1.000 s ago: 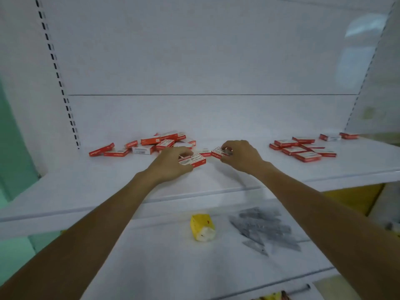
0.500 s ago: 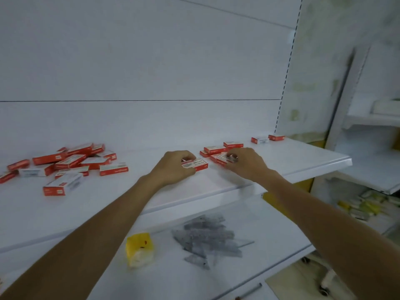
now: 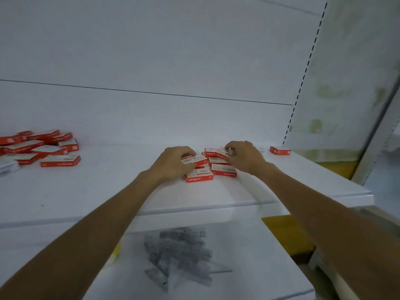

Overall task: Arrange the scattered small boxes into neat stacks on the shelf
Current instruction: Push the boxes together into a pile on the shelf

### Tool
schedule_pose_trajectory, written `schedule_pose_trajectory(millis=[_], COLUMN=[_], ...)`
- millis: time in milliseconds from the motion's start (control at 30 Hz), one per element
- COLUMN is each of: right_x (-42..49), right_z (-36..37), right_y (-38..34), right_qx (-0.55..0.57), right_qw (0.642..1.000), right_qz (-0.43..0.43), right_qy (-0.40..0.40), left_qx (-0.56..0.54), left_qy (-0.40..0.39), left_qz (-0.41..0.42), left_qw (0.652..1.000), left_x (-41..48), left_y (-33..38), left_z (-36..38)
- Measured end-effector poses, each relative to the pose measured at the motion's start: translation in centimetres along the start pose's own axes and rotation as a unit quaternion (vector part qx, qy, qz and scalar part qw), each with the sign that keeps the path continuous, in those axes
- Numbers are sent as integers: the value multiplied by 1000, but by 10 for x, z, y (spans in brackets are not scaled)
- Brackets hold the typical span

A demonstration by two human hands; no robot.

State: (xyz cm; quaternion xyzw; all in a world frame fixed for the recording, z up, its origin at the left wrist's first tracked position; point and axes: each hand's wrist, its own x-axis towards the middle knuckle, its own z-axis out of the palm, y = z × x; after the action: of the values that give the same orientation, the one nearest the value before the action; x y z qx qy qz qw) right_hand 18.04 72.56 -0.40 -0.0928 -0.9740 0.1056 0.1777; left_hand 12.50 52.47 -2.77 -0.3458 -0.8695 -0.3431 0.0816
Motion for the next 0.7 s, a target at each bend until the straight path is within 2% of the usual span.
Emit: schedule_pose_trajectory(millis=[100,267,367,500,700], right_x=[14,27,31,38,42], right_z=[8,23,20,19,39], right_y=[4,4,0,-21,-103], right_qx=[21,6,11,24,94], right_qw=[999,995,998,995,977], right_qz=[-26,-55,-49,-95,-182], right_qy=[-7,-82,-40,16,51], left_qx=[18,72,77,75,96], left_qy=[13,-20,-9,23,79], left_qz=[-9,-34,-38,-57,-117], left_qw=[1000,997,996,995,985], left_x=[8,12,11,1,-48], left_y=[2,-3,-3,-10,-50], left_z=[4,11,8,-8,-59])
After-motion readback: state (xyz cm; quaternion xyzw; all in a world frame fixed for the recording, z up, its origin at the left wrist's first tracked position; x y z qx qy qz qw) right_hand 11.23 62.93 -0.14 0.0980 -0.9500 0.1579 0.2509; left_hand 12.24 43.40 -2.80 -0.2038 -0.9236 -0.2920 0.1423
